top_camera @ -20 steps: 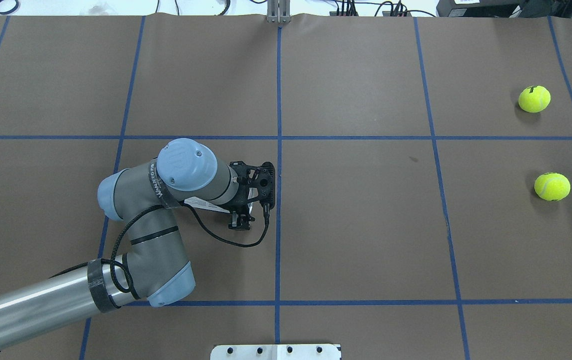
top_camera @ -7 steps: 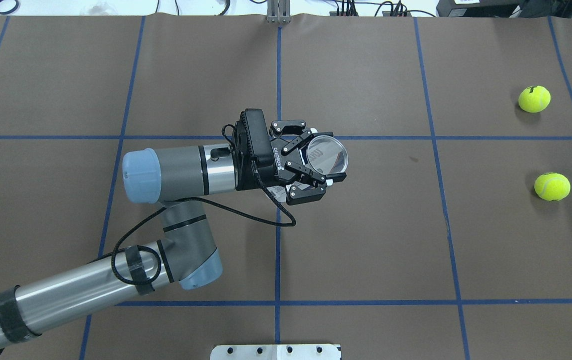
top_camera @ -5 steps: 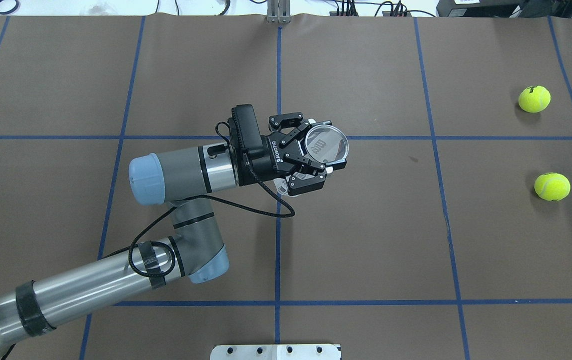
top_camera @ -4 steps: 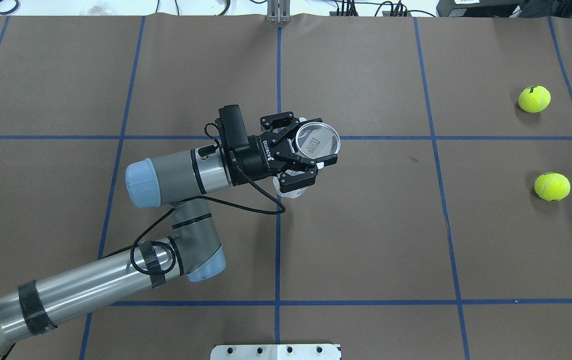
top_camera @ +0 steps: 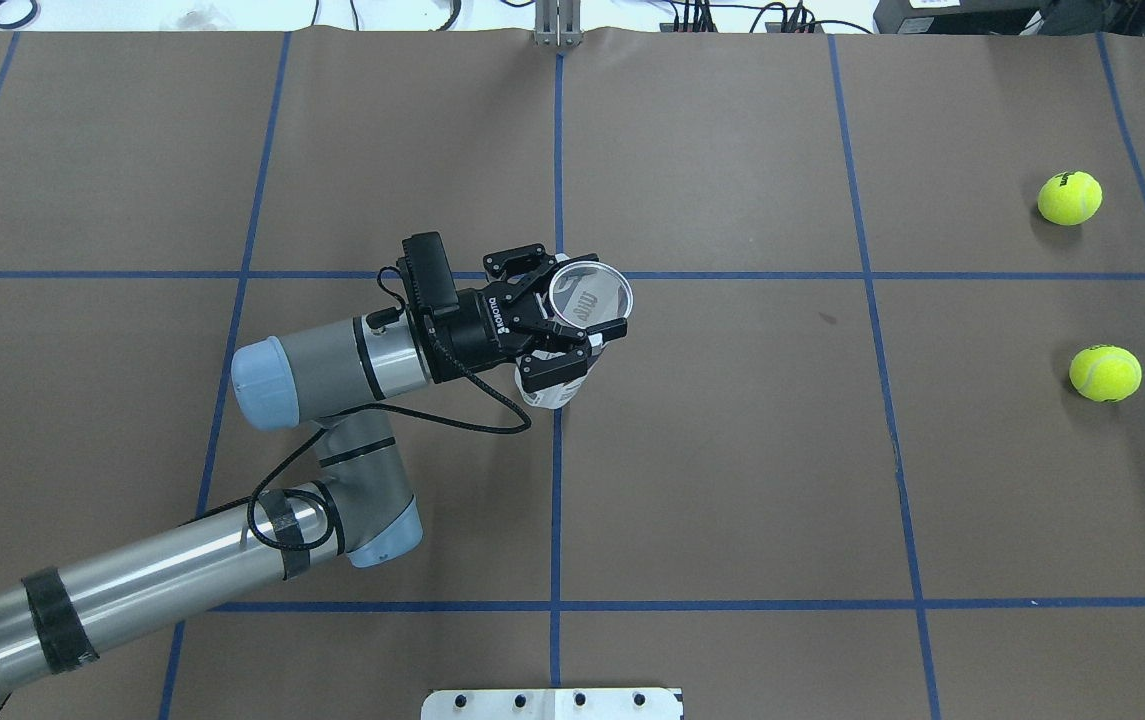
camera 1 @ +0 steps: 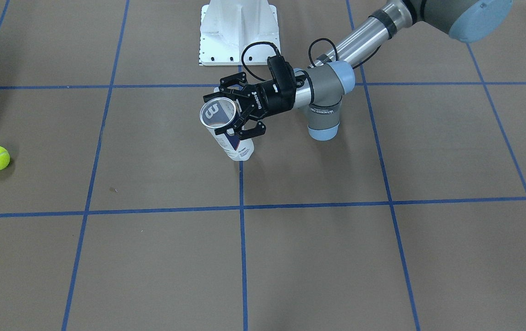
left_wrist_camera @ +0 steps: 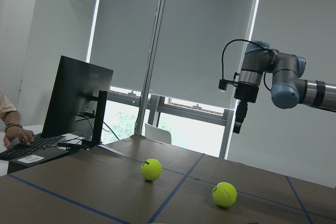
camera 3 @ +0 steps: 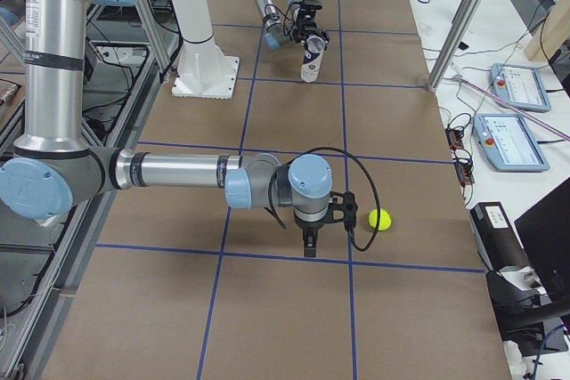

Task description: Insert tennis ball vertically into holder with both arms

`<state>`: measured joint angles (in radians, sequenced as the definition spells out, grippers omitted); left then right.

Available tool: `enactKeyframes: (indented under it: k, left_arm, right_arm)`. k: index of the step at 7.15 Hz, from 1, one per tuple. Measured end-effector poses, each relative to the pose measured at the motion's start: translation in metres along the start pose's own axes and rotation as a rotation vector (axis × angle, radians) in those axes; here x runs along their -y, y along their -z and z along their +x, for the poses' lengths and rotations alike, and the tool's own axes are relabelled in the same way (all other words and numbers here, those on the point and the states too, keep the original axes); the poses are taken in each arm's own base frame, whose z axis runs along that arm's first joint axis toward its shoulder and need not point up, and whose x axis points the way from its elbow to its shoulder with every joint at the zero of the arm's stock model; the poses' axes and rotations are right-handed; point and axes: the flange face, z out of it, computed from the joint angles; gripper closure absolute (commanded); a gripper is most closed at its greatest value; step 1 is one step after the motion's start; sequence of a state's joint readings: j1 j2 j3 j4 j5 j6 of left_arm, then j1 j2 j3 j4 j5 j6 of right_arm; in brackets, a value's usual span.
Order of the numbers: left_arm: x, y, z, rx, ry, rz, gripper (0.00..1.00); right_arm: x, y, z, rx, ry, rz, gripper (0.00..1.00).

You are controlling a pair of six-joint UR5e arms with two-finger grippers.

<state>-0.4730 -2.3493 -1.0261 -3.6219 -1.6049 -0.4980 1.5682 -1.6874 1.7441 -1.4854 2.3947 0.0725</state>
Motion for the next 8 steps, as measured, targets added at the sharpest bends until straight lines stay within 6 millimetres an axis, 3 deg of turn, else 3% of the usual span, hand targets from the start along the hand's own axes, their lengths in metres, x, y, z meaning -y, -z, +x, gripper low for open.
enactKeyframes:
  k: [2, 4, 8]
  left_arm:
    - [-0.004, 0.002, -0.001, 0.003, -0.001, -0.007, 0.42]
    - [-0.006, 0.002, 0.002, -0.003, 0.001, -0.007, 0.42]
    - [-0.005, 0.004, 0.027, -0.069, 0.048, 0.068, 0.42]
  right_arm:
    - [0.003, 0.025, -0.029, 0.01, 0.051, 0.051, 0.01]
    - [0.005, 0.031, -0.05, 0.02, 0.04, 0.062, 0.01]
    - [0.014, -0.024, -0.115, -0.007, 0.021, 0.04, 0.01]
